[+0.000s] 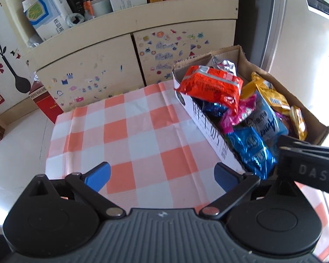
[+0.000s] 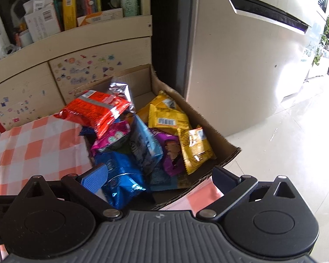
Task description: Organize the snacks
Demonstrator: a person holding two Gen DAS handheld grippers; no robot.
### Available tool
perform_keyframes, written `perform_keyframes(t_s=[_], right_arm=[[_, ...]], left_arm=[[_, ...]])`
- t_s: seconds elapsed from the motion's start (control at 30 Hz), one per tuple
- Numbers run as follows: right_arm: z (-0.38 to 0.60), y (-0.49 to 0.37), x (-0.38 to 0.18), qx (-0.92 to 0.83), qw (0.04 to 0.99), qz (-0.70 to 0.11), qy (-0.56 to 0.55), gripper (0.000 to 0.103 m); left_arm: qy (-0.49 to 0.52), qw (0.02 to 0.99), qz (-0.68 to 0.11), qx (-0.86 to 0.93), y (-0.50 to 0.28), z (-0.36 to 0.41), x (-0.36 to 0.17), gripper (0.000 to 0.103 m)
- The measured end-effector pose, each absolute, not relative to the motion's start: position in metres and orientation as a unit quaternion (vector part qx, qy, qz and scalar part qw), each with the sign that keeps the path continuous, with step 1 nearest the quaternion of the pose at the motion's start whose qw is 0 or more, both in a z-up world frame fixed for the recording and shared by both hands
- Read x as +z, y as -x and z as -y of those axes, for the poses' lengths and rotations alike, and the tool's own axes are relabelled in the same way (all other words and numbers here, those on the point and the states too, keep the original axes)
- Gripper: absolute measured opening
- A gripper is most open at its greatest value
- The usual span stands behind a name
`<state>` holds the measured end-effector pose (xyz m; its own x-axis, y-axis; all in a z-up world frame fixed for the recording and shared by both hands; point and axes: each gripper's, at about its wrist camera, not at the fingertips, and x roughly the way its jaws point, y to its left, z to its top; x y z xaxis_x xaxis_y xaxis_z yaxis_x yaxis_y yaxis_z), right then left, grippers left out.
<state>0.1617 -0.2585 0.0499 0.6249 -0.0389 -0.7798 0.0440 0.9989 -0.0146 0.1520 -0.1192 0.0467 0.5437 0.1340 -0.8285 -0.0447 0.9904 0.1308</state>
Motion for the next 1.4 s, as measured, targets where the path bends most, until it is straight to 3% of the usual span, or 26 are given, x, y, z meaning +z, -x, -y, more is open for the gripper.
perform_keyframes(t_s=[0.67, 0.97, 1.4], right_arm=[[0.215, -0.104, 0.033, 0.028, 0.900, -0.435, -0.001, 0.103], [0.185, -0.081, 0.003, 0.054, 0.885, -0.462, -0.007, 0.103], [0.118, -0.068, -0.053, 0.127, 0.856, -0.495, 0.078, 0.103]], left_arm=[[-0.013, 0.878, -0.475, 0.053, -0.074, 0.055, 0.047, 0.100], [0.005, 0.862, -0.502, 0.069, -0.050, 0.015, 0.022, 0.100], [0.044, 0.854, -0.506, 0.110, -0.043, -0.043, 0.000, 0.100]])
